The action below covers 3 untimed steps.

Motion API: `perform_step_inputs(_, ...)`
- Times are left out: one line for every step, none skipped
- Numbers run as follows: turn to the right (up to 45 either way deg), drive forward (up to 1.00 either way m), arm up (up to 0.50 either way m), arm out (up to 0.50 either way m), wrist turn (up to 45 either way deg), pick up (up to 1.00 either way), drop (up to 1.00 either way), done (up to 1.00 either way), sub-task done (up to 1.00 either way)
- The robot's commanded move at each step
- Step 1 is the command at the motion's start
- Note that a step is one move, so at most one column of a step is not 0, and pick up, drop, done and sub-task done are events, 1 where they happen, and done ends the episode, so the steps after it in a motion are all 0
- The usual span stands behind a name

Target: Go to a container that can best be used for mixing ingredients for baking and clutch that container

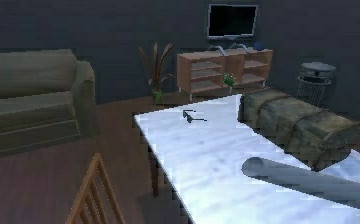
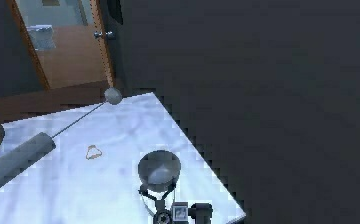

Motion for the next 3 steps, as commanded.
perform_step_inputs(0.0,0.00,0.00,0.00,0.0,1.00,0.00,0.00,0.00)
perform_step_inputs(0.0,0.00,0.10,0.00,0.0,0.00,0.00,0.00,0.00)
perform_step_inputs(0.0,0.00,0.00,0.00,0.0,0.00,0.00,1.00,0.00)
